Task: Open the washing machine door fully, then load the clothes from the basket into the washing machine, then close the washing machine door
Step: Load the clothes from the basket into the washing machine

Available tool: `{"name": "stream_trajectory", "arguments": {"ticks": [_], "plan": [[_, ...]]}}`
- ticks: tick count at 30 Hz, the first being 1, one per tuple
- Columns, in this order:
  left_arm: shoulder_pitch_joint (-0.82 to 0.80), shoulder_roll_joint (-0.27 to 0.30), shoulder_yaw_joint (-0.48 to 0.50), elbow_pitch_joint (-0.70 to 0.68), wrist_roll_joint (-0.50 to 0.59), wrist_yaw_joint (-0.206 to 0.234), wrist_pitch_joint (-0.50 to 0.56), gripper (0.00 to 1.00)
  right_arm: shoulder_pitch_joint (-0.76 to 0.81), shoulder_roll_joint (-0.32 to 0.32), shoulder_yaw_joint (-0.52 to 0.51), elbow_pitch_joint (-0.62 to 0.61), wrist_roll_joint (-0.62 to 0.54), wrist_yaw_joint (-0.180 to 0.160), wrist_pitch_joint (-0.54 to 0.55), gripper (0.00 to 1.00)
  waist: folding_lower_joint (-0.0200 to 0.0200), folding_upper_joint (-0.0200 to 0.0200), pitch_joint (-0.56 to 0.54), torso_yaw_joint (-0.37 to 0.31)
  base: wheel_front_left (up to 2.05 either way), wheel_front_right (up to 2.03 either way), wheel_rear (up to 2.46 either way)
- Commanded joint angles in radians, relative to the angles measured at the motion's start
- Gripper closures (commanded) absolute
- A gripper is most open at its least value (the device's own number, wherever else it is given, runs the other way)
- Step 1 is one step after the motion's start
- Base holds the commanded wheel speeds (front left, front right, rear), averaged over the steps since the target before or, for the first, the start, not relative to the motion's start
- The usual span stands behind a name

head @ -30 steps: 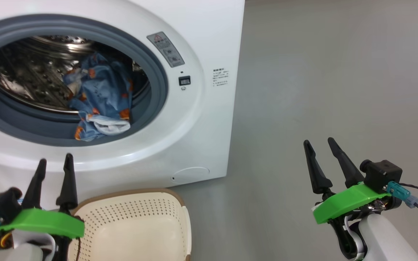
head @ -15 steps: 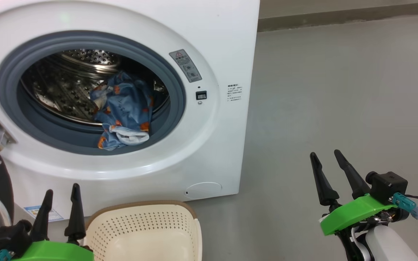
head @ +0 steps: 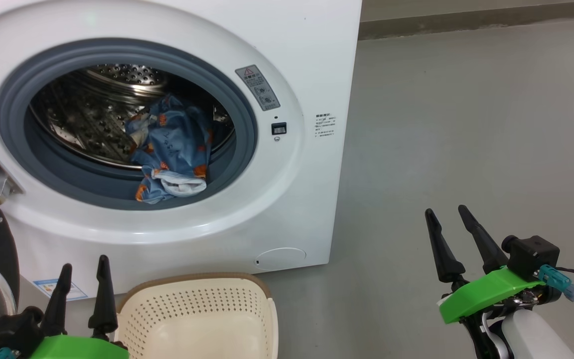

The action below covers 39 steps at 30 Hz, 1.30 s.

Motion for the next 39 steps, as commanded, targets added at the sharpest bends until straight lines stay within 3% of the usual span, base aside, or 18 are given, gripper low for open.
{"name": "stream_trajectory", "arguments": {"ticks": [1, 17, 25, 32, 39], "plan": [[-0.028, 0.016, 0.034, -0.028, 0.012, 0.004, -0.004, 0.00, -0.020, -0.007, 0.022, -0.024, -0.002, 0.006, -0.005, 0.00, 0.0000, -0.0001, 0.003, -0.002, 0.00, 0.00, 0.00], [-0.177, 0.032, 0.000, 0.070, -0.018, -0.030, 0.080, 0.00, -0.041, 0.009, 0.029, -0.028, -0.011, 0.006, -0.005, 0.00, 0.0000, -0.0001, 0.061, -0.021, 0.00, 0.00, 0.00], [-0.432, 0.062, -0.014, 0.294, -0.047, -0.061, 0.133, 0.00, -0.077, 0.043, 0.026, -0.049, -0.035, 0.006, -0.005, 0.00, 0.0000, -0.0001, 0.183, -0.072, 0.00, 0.00, 0.00], [-0.659, 0.130, -0.038, 0.481, -0.044, -0.078, 0.160, 0.00, -0.105, 0.071, 0.016, -0.077, -0.063, 0.006, -0.005, 0.00, 0.0000, -0.0001, 0.301, -0.126, 0.00, 0.00, 0.00], [-0.813, 0.164, -0.071, 0.608, -0.072, -0.084, 0.177, 0.00, -0.118, 0.083, 0.013, -0.107, -0.074, 0.006, -0.005, 0.00, 0.0000, -0.0001, 0.390, -0.167, 0.00, 0.00, 0.00]]}}
